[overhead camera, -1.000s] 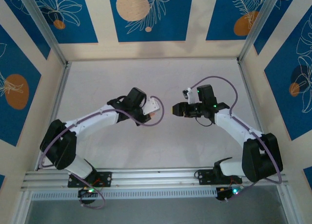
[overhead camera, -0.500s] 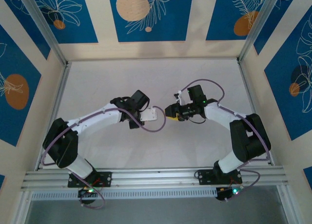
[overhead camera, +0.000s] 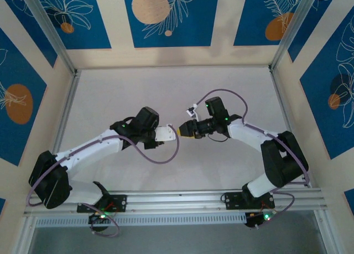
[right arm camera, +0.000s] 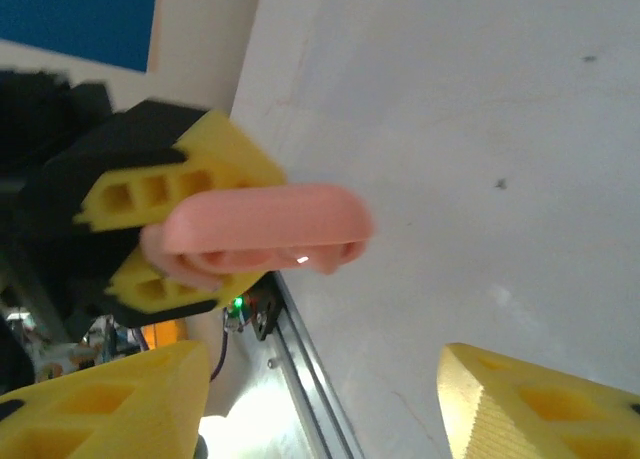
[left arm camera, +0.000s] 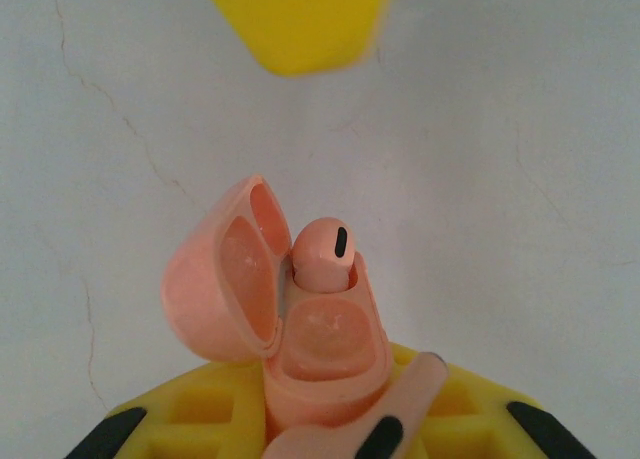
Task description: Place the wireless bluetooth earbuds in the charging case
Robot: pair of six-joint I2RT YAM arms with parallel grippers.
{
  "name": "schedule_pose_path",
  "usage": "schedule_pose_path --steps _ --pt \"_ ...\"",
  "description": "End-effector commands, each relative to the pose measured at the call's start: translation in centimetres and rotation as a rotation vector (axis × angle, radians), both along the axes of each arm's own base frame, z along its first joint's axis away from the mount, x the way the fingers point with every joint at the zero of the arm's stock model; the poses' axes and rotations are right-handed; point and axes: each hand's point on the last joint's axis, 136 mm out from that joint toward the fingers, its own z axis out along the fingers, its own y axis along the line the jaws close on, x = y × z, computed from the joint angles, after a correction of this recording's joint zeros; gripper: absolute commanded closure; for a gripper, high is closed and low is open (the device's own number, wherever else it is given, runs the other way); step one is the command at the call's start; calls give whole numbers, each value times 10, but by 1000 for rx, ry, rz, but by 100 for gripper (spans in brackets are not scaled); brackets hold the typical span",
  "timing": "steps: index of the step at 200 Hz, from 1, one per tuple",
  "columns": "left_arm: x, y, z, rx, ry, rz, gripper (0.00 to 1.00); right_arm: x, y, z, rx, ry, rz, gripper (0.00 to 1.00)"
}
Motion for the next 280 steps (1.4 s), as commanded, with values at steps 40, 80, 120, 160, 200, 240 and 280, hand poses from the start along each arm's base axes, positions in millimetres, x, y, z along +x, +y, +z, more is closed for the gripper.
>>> schedule_pose_path --steps 40,80,120,160,200,240,280 --pt "-9 -23 18 -208 26 -32 78 -17 -7 24 24 -285 -5 31" --pt "-14 -34 44 -477 112 -22 78 -19 -38 46 49 -647 -65 29" --pt "-26 -38 69 -680 162 -53 78 -37 -49 63 99 -1010 3 29" --pt "-37 -40 86 -807 194 -97 78 -42 -46 67 146 -1148 108 33" --pt "-44 -41 100 -876 204 -146 78 -44 -35 77 235 -1155 198 35" --pt "-50 -42 104 -897 221 -174 78 -41 -25 87 264 -1183 240 36" --pt "-51 -44 108 -927 227 -189 78 -41 -12 89 297 -1182 298 39"
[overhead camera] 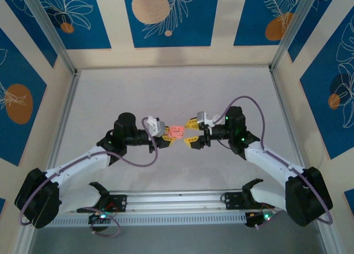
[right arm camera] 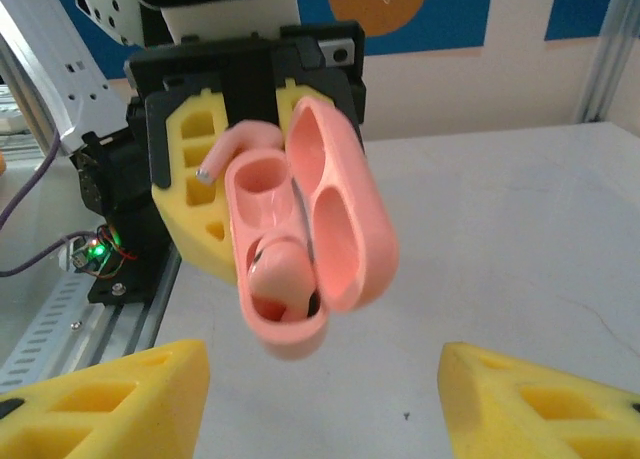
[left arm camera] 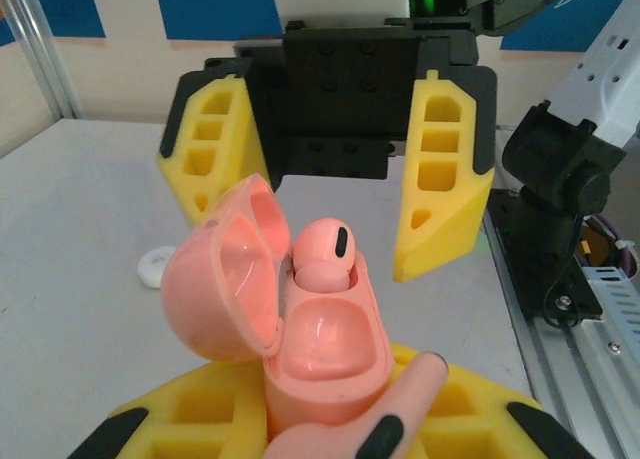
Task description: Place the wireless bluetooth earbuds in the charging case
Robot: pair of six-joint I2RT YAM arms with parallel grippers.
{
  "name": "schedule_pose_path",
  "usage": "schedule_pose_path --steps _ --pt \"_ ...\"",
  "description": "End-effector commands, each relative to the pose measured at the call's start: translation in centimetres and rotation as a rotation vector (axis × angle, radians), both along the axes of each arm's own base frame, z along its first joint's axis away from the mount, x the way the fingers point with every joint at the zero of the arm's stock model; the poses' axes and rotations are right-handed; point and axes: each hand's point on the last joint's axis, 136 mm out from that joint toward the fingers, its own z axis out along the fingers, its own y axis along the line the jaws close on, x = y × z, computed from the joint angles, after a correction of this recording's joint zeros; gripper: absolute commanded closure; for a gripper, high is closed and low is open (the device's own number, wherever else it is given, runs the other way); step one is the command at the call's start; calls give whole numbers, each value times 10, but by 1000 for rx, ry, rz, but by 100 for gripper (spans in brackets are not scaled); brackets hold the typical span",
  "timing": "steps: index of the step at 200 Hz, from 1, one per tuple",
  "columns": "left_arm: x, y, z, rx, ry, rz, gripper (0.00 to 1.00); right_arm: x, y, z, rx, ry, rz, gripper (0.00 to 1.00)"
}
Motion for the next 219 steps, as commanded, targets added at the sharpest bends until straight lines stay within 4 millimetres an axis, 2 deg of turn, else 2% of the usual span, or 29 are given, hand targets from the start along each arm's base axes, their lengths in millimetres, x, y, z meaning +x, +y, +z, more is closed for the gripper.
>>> schedule_pose_path --steps 1,96,137,153,172,219 --pt "-5 0 15 -63 -21 -35 78 -5 9 10 19 -61 74 39" --pt "-4 -2 13 -75 -1 -41 79 -8 24 16 29 -67 152 51" --pt "0 -1 6 -60 12 -23 78 -8 24 15 23 -60 164 73" --pt "6 1 -5 -34 19 18 73 -6 23 7 -7 -35 146 80" --pt "17 5 -26 20 33 76 72 3 18 -8 -63 12 83 85" --pt "36 6 -80 117 94 147 70 22 1 -48 -183 121 -45 89"
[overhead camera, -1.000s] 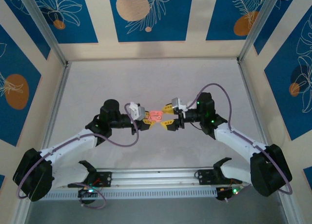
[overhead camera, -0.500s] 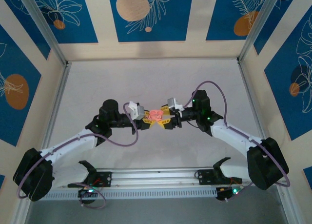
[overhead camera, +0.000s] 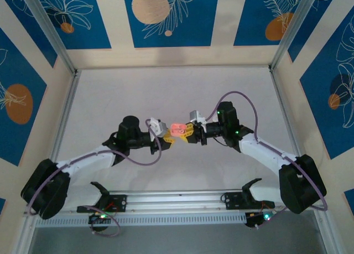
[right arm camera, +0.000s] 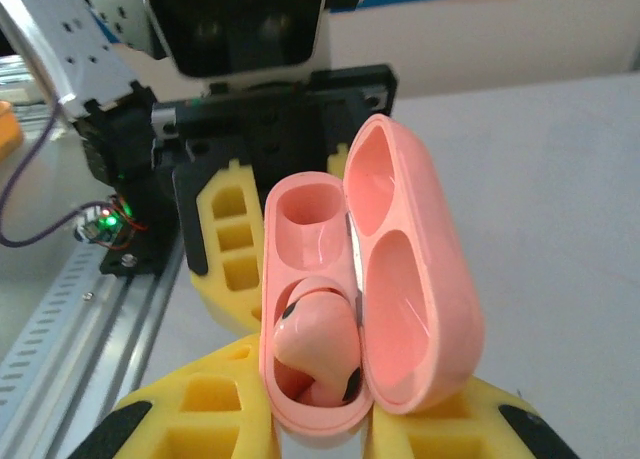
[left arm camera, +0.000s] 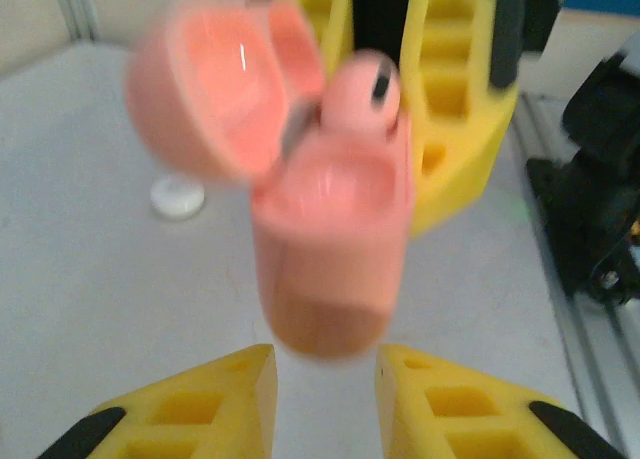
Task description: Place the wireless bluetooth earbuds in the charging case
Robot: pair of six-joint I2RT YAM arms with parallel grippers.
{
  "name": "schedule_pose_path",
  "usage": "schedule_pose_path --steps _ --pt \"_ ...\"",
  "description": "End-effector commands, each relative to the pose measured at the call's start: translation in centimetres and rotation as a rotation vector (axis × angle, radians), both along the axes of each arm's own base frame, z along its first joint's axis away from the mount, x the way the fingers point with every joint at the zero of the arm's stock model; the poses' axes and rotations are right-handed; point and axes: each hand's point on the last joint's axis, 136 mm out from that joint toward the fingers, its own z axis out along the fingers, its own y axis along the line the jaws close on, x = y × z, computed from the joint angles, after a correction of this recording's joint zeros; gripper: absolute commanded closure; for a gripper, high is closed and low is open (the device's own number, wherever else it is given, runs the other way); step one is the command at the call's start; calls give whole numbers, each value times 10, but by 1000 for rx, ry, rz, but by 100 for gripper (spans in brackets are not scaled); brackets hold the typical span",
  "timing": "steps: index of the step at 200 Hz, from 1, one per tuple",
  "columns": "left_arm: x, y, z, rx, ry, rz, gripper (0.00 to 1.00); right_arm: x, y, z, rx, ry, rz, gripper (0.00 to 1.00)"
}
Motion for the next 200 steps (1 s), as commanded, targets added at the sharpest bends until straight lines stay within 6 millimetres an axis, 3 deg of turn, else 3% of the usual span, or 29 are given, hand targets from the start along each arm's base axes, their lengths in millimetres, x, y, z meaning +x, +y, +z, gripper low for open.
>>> schedule_pose_path --steps 1,22,53,77,120,200 --pt "15 3 -21 40 -10 48 70 9 -8 -23 -86 46 -61 89" --pt "23 -1 -38 61 14 55 70 16 -13 -41 -132 82 -94 91" --pt "31 -4 -44 43 31 54 66 25 -15 -40 -144 86 -108 92" --pt "32 -2 -32 -9 20 43 63 23 -16 -37 -131 77 -88 92" --pt "16 -7 -9 -79 -7 -65 56 6 -13 -17 -44 24 21 90" --pt "0 -10 18 -157 -15 -154 55 -5 -6 -7 -12 -38 106 89"
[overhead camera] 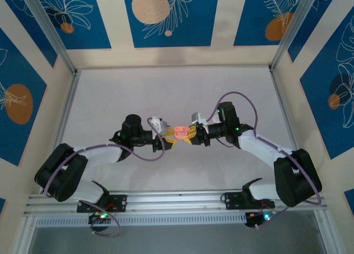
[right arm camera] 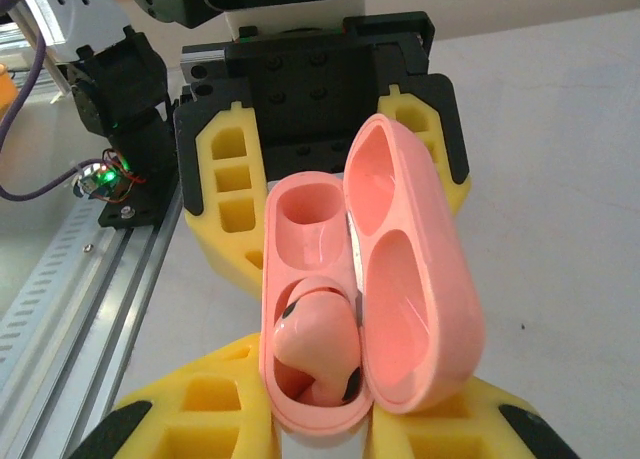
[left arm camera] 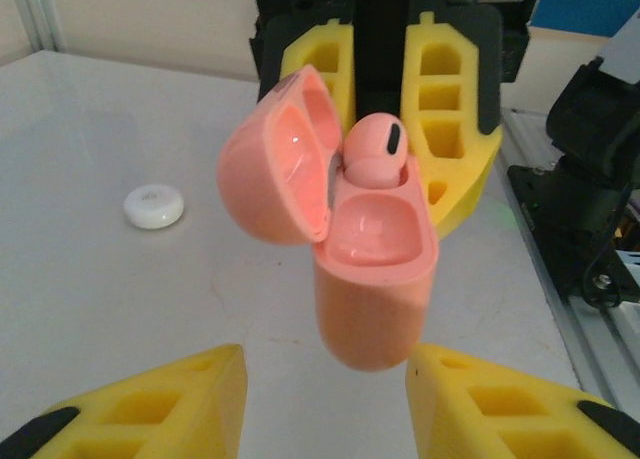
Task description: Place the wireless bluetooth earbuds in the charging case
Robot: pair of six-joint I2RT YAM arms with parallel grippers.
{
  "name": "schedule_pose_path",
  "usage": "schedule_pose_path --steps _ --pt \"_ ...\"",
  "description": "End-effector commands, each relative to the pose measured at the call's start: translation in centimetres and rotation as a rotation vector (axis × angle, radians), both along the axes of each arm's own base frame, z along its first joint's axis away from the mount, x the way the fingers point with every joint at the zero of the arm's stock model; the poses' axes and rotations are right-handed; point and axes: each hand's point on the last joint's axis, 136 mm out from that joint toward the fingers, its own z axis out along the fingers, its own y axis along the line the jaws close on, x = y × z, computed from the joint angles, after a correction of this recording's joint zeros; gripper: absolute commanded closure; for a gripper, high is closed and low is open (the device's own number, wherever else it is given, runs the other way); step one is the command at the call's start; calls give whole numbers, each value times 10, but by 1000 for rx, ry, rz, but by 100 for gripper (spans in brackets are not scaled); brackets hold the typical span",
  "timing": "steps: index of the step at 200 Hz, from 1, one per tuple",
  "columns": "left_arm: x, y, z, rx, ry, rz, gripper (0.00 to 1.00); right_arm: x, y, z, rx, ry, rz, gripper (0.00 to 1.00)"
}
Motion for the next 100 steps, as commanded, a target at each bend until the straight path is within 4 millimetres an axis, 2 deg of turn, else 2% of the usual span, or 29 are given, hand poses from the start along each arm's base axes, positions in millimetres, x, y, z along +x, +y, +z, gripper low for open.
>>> schedule_pose_path --steps 1,100 --pt "-8 -1 22 -63 -23 -61 55 -7 6 18 40 -58 65 89" --pt "-16 2 43 -114 -39 -83 56 -4 16 16 22 -71 96 89"
